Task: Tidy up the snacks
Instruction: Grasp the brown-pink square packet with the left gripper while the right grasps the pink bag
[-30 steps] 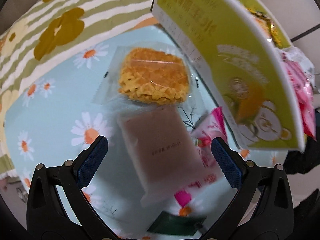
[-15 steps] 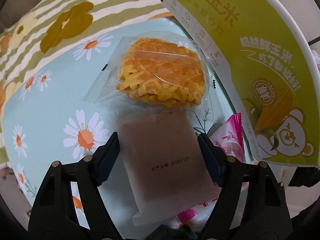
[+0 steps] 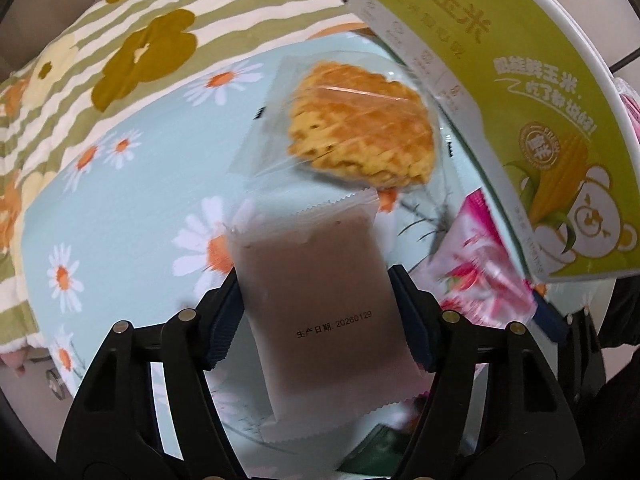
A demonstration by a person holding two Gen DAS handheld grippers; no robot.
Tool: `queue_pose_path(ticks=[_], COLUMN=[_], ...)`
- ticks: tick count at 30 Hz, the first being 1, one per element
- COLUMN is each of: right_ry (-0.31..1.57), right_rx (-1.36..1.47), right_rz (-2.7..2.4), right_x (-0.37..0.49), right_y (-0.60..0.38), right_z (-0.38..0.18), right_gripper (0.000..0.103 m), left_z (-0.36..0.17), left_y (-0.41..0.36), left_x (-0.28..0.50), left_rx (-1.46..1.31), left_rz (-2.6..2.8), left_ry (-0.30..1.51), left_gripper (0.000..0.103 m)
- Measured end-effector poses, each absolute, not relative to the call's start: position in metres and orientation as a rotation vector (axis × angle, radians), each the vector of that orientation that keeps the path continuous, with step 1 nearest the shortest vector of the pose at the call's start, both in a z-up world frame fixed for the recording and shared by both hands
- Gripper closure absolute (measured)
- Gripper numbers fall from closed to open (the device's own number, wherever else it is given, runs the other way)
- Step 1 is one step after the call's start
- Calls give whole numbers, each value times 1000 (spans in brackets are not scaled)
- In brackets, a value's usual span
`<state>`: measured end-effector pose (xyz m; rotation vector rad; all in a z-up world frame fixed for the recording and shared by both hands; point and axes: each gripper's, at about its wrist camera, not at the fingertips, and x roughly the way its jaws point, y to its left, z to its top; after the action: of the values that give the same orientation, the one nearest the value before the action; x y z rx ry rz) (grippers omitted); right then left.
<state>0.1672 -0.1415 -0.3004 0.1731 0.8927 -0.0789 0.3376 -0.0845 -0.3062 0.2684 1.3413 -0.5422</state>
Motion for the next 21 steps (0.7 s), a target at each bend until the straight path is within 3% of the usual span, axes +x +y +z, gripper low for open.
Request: queue_pose_path(ticks=[10, 15, 21], right_ry=[933, 936, 929], right_rx=[155, 141, 143], right_rz=[-76, -74, -60], right_x=[189, 186, 184], right_y=[-139, -135, -129], right_z=[-315, -312, -301], right_gripper=[22, 42, 59], left_z=[-308, -308, -305], left_y=[-44, -30, -20], left_x=[338, 336, 332], left_rx=[264, 240, 214], left_rz=[-513, -510, -526], left_ry=[1327, 1327, 1327], left_gripper=[38, 38, 38])
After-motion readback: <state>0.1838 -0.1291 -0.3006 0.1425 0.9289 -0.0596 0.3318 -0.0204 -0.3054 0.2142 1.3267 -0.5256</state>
